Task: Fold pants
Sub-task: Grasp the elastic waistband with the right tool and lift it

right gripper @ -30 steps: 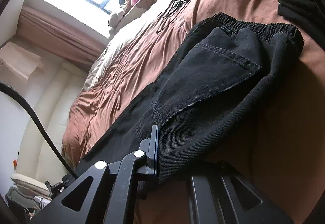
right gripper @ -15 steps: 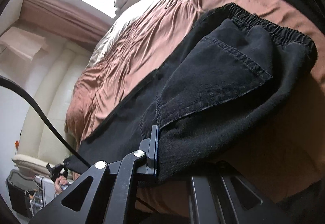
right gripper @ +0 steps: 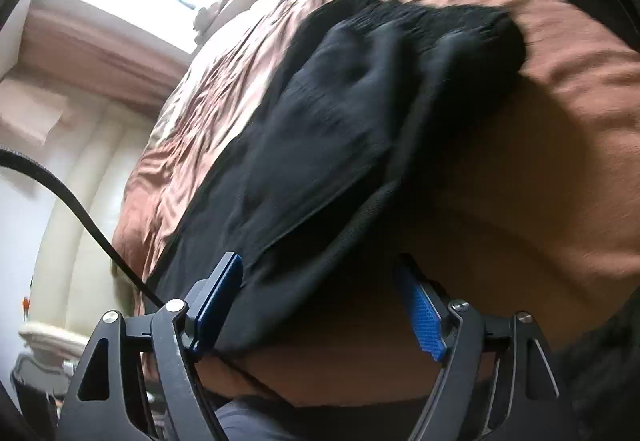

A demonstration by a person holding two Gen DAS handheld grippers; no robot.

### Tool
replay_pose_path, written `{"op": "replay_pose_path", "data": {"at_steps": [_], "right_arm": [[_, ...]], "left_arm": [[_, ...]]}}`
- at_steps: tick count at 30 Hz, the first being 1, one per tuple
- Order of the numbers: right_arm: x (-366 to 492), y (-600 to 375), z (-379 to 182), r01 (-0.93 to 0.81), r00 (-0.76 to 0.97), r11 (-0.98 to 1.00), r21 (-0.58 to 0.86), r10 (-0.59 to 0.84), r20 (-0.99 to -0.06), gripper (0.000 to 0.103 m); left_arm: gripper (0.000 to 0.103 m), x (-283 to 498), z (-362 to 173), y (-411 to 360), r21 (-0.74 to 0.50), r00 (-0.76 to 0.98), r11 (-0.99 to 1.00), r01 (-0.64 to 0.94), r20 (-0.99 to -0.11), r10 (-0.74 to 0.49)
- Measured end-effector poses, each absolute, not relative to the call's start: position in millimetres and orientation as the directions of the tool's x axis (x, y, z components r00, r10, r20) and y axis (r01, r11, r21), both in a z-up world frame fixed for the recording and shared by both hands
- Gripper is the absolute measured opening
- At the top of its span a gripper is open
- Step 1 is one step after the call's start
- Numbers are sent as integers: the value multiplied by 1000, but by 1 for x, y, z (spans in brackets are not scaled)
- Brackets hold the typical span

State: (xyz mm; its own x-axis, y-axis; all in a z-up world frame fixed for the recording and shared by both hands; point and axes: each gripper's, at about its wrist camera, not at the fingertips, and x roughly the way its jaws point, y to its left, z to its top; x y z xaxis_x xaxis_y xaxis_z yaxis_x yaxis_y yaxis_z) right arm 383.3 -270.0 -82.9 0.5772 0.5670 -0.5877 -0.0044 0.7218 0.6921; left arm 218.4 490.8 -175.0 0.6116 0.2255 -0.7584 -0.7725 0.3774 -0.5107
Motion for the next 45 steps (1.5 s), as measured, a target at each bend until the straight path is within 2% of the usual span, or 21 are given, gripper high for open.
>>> {"op": "replay_pose_path", "data": {"at_steps": [9,13,16,21,22,25,26,29,35,39,45], "right_arm": [[434,-327,-66,108,649,730,675,462,-604,76],[457,-335,-53,155,662,763,627,391,-639,76],[481,-326,-46,209,631,833,513,286,-722,76],[509,-301,-43,242,568,908,343,154,-808,76],[507,-295,-41,242,563,917,318,134,-815,71],[500,-284,-42,251,557,935,249,71,-828,38],[491,-285,-39,253,557,934,251,72,-828,30],[480,-291,-37,264,559,927,266,77,-826,20],[442,-306,-34,264,598,905,334,118,-793,12],[416,-322,-33,257,612,888,382,156,-775,12],[417,-332,-63,290,585,874,390,161,-795,13]], "left_arm": [[7,212,-190,485,-506,590,347,-790,-781,204],[8,210,-194,476,-502,583,343,-794,-788,196],[9,208,-198,470,-504,582,338,-795,-792,186],[10,205,-199,460,-497,577,346,-796,-795,187],[10,204,-200,458,-498,578,345,-796,-795,184],[11,202,-200,454,-500,579,344,-795,-795,181],[12,201,-201,452,-502,580,343,-794,-794,180],[14,198,-201,445,-508,587,350,-787,-791,172],[14,196,-201,441,-519,597,351,-779,-786,161],[14,194,-203,444,-540,613,342,-769,-774,158],[14,193,-209,452,-581,649,325,-747,-743,163]]}}
